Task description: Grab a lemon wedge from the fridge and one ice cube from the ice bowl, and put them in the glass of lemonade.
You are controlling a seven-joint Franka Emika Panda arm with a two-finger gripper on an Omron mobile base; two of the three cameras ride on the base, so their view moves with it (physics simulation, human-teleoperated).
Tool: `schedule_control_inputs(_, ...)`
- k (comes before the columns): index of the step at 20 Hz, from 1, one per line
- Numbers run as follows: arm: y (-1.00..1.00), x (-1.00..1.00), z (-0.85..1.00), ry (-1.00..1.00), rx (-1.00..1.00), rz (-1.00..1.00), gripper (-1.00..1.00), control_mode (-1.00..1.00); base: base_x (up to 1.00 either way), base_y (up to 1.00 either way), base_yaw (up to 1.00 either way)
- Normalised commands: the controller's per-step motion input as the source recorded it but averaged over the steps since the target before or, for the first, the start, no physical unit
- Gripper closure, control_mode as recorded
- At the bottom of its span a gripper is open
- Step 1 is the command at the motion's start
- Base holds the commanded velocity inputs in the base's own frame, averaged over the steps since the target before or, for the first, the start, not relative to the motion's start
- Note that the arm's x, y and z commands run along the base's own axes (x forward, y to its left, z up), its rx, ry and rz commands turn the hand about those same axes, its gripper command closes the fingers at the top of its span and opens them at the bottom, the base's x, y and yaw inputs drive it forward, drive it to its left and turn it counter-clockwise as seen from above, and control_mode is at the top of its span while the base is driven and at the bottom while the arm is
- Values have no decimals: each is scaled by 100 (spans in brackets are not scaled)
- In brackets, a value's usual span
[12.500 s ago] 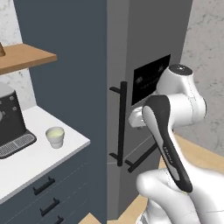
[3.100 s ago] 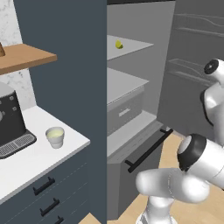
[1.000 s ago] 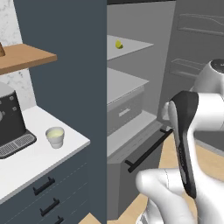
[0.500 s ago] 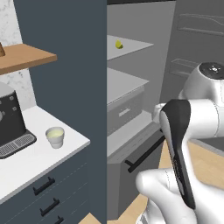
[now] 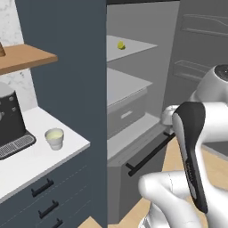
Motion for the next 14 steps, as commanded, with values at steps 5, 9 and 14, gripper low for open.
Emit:
schedule_control_inputs(5, 0, 0, 0, 0, 0, 0, -100, 100, -20, -99, 47)
schedule_control_inputs(9, 0, 0, 0, 0, 0, 0, -100, 100, -4, -92, 59)
schedule_control_inputs(14, 0, 0, 0, 0, 0, 0, -100, 100, 35, -41, 48)
